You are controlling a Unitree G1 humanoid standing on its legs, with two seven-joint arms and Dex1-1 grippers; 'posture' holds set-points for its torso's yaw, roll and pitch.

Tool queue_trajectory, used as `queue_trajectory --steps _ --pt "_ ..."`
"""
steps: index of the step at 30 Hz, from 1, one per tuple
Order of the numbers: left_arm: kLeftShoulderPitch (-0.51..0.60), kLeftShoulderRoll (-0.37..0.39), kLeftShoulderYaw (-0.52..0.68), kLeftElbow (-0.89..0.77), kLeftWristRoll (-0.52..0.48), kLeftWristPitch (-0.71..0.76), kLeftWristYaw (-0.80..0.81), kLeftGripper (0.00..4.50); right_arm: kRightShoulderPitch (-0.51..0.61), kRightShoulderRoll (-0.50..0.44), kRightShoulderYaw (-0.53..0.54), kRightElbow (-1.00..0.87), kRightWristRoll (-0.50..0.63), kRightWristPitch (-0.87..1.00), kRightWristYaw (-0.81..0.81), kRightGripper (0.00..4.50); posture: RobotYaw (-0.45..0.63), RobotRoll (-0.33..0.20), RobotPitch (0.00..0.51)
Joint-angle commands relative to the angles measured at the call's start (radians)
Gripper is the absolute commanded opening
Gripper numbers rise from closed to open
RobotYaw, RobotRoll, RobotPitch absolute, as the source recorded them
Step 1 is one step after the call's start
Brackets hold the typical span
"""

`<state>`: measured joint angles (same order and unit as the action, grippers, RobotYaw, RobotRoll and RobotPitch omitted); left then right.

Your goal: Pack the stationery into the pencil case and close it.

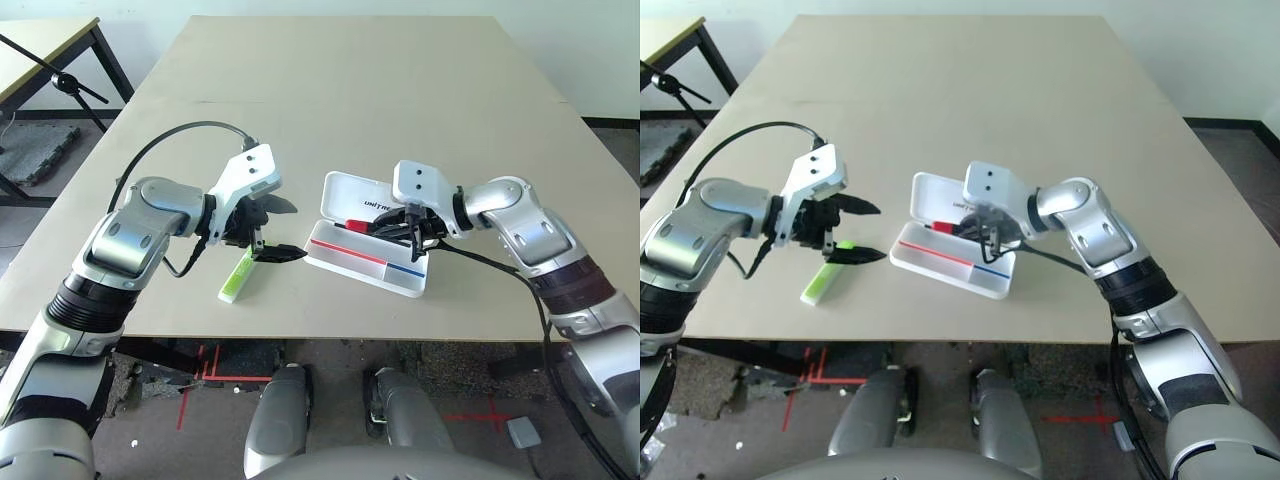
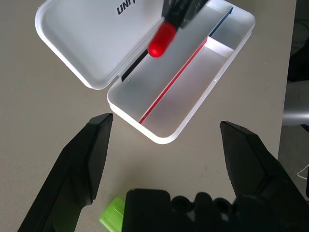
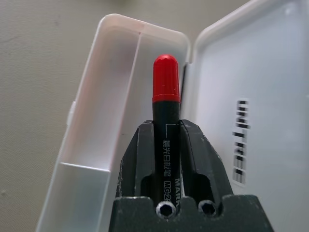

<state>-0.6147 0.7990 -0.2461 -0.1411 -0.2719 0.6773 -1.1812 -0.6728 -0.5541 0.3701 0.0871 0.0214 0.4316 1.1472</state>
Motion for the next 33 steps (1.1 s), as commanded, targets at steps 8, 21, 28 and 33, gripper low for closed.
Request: queue_trajectory --steps 8,21,28,33 --pt "0.011 0.012 0.020 0.018 0.001 0.015 0.022 4.50 0.013 -0.036 -0.028 -0.070 0.062 0.049 0.053 4.46 0.30 0.000 0.100" --pt "0.101 0.030 0.121 -0.010 -0.016 0.165 0.159 4.50 0.160 -0.206 -0.296 -0.160 0.385 0.022 0.246 4.46 0.28 0.000 0.105" --pt "0.182 0.041 0.159 -0.157 0.007 0.455 0.363 4.50 0.201 -0.292 -0.385 -0.080 0.409 -0.058 0.289 4.46 0.30 0.000 0.106" --pt "0.231 -0.021 0.188 -0.235 -0.012 0.563 0.475 4.50 0.223 -0.319 -0.419 -0.035 0.419 -0.114 0.316 4.46 0.30 0.000 0.109"
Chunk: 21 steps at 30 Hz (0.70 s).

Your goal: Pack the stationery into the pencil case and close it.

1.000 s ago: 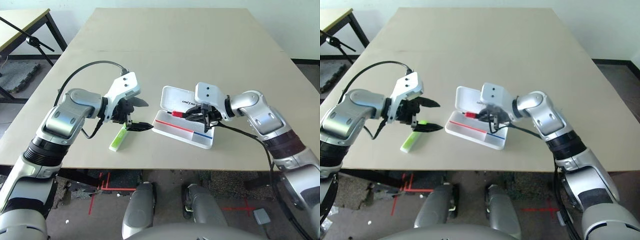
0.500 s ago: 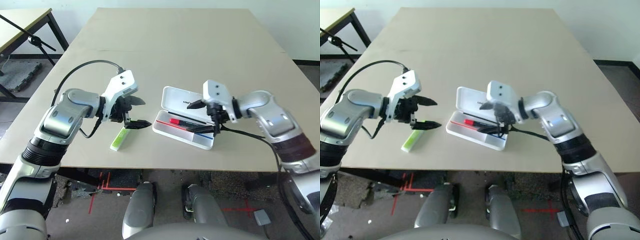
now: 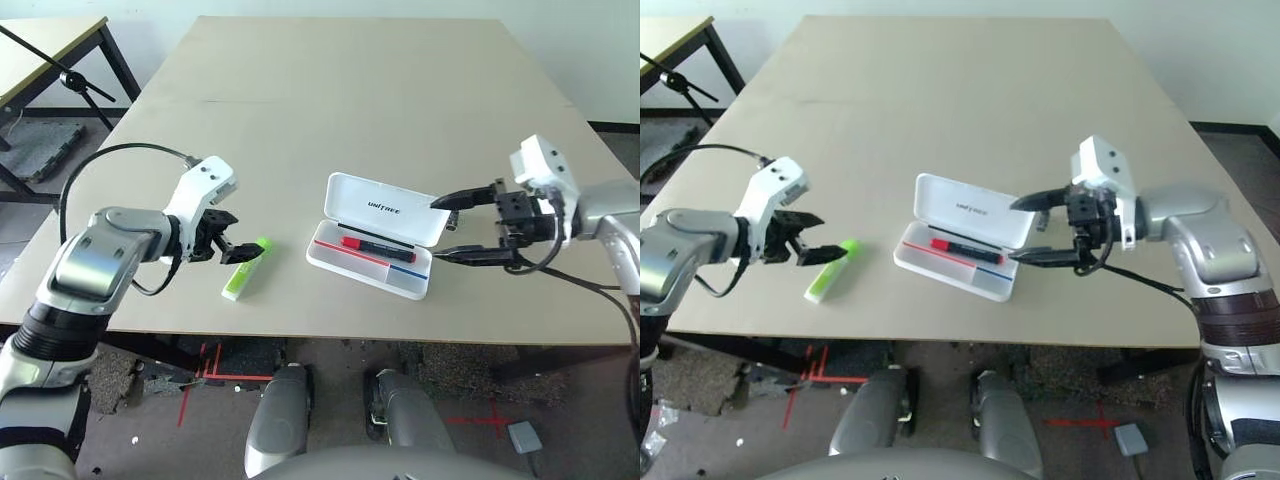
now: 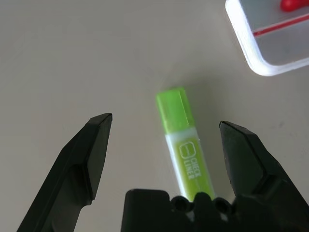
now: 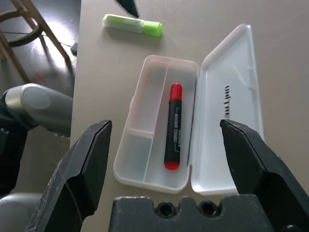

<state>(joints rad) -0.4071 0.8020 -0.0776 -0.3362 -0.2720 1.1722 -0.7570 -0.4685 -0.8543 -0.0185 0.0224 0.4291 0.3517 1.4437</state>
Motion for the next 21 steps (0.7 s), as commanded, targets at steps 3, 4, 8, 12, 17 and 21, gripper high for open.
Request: queue_trajectory --steps 3,4,8,12,17,21 --pt "0.044 -0.071 0.037 -0.089 -0.022 0.137 0.110 4.50 0.030 -0.047 -0.046 0.074 0.000 -0.074 0.032 4.46 0.29 0.000 0.111" --pt "0.048 -0.080 0.043 -0.101 -0.025 0.155 0.125 4.50 0.032 -0.053 -0.049 0.081 0.000 -0.080 0.033 4.46 0.29 0.000 0.113" --pt "0.065 -0.098 0.048 -0.134 -0.034 0.205 0.166 4.50 0.043 -0.069 -0.065 0.099 0.003 -0.094 0.031 4.46 0.30 0.000 0.119" --pt "0.097 -0.100 0.035 -0.139 -0.028 0.198 0.198 4.50 0.055 -0.080 -0.076 0.109 0.005 -0.105 0.030 4.46 0.29 0.000 0.121" --pt "0.106 -0.080 0.006 -0.102 -0.026 0.218 0.218 4.50 0.072 -0.093 -0.095 0.132 0.004 -0.127 0.036 4.46 0.29 0.000 0.119" --pt "0.099 -0.057 -0.021 -0.078 -0.045 0.253 0.206 3.54 0.081 -0.100 -0.106 0.151 0.001 -0.142 0.033 4.50 0.28 0.000 0.117"
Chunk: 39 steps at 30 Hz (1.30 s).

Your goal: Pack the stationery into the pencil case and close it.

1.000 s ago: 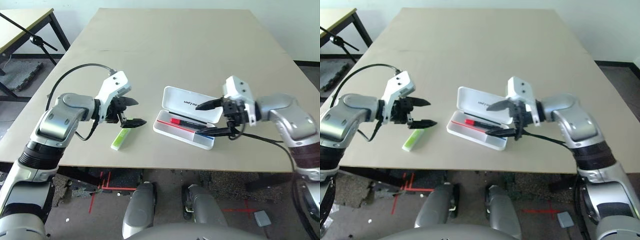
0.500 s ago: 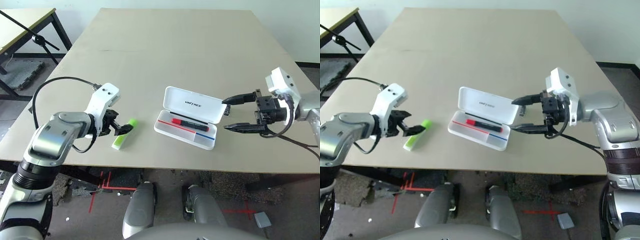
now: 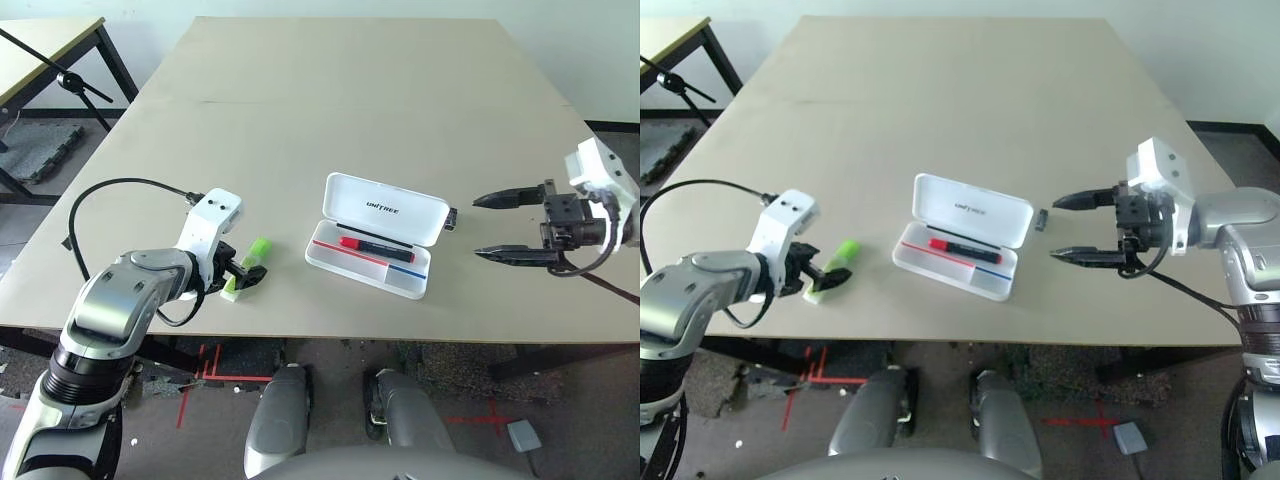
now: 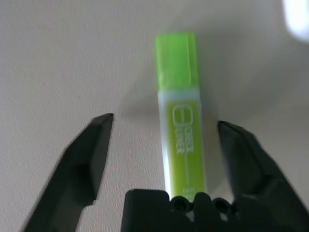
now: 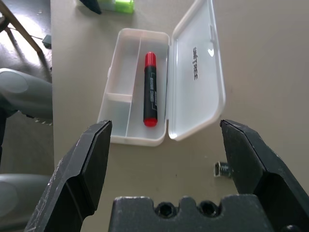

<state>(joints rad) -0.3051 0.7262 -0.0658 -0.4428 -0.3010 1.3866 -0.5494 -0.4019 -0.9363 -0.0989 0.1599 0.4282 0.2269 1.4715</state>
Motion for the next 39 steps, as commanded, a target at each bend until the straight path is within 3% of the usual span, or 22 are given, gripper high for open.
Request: queue_trajectory --steps 1,6,7,15,23,26,30,39 --pt "-0.004 0.019 -0.035 0.033 -0.016 0.036 0.001 3.16 0.020 -0.020 -0.029 0.015 0.002 -0.021 0.005 4.50 0.28 0.000 0.115" --pt "-0.015 0.036 -0.045 0.048 -0.029 0.015 -0.015 1.25 0.043 -0.024 -0.041 0.019 0.010 -0.038 0.009 4.50 0.28 0.000 0.112" --pt "-0.018 0.042 -0.046 0.047 -0.030 0.001 -0.020 1.06 0.048 -0.024 -0.045 0.019 0.011 -0.042 0.010 4.50 0.28 0.000 0.110" --pt "-0.054 0.164 -0.106 0.038 -0.025 -0.174 -0.135 1.07 0.064 -0.024 -0.061 0.027 0.015 -0.061 0.019 4.50 0.28 0.000 0.113" --pt "-0.125 0.288 -0.198 0.088 0.049 -0.536 -0.345 1.07 0.074 -0.028 -0.067 0.032 0.014 -0.069 0.018 4.50 0.27 0.000 0.114" --pt "-0.149 0.257 -0.193 0.139 0.065 -0.749 -0.424 1.07 0.080 -0.029 -0.069 0.028 0.013 -0.071 0.013 4.50 0.26 0.000 0.113" --pt "-0.196 0.242 -0.236 0.190 0.108 -0.825 -0.491 1.07 0.101 -0.031 -0.077 0.010 0.017 -0.064 0.001 4.50 0.26 0.000 0.113" --pt "-0.357 0.090 -0.362 0.307 0.189 -0.990 -0.641 1.07 0.155 -0.036 -0.107 -0.038 0.029 -0.048 -0.029 4.50 0.21 0.000 0.112"
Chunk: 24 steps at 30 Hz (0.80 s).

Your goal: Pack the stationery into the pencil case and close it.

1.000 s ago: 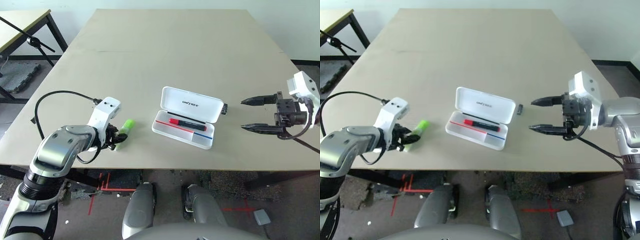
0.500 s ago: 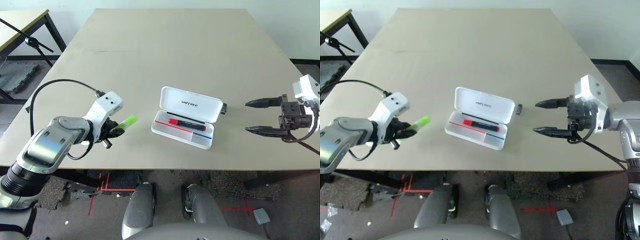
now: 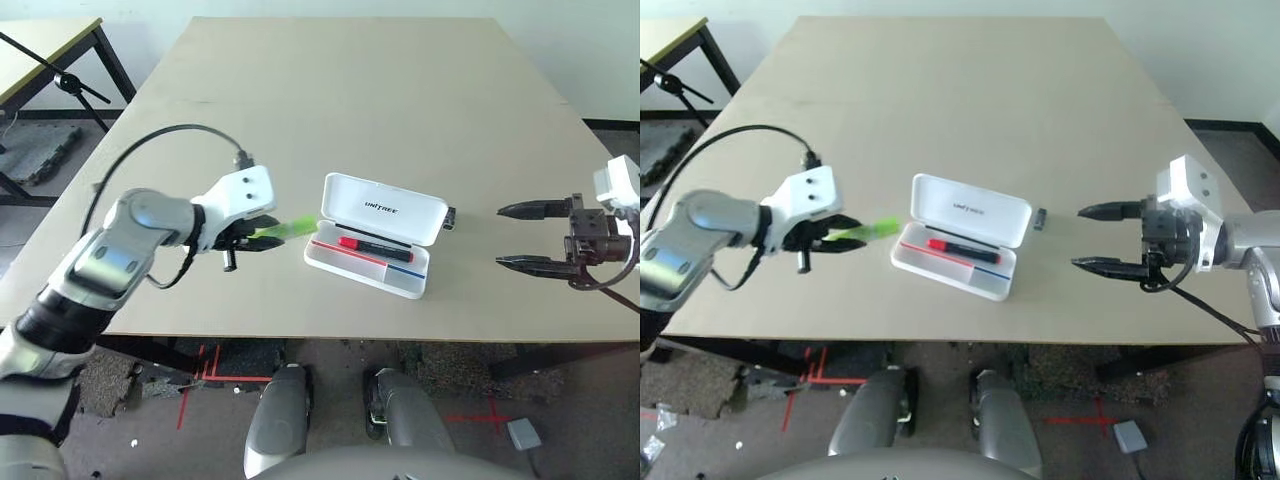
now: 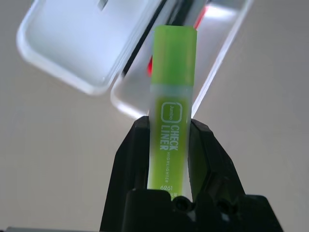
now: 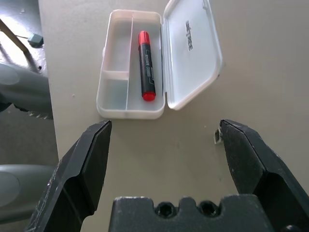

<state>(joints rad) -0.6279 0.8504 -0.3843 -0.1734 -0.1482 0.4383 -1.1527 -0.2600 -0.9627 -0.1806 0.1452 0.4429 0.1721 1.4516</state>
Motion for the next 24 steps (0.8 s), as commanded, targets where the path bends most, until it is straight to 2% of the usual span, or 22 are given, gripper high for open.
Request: queue_trajectory --steps 1,9,19,24 --pt "-0.053 -0.063 -0.064 0.061 0.050 -0.063 -0.048 1.07 0.022 -0.010 -0.030 -0.032 0.017 0.009 -0.014 4.50 0.21 0.000 0.112" --pt "-0.080 -0.160 -0.134 0.208 0.158 -0.294 -0.106 1.07 0.062 -0.012 -0.054 -0.075 0.032 0.027 -0.041 4.50 0.18 0.000 0.114" --pt "-0.116 -0.254 -0.135 0.309 0.218 -0.353 -0.114 1.07 0.077 -0.012 -0.061 -0.097 0.042 0.035 -0.062 4.50 0.16 0.000 0.113" --pt "-0.117 -0.272 -0.131 0.324 0.229 -0.352 -0.126 1.07 0.076 -0.005 -0.058 -0.105 0.047 0.041 -0.070 4.50 0.16 0.000 0.113"
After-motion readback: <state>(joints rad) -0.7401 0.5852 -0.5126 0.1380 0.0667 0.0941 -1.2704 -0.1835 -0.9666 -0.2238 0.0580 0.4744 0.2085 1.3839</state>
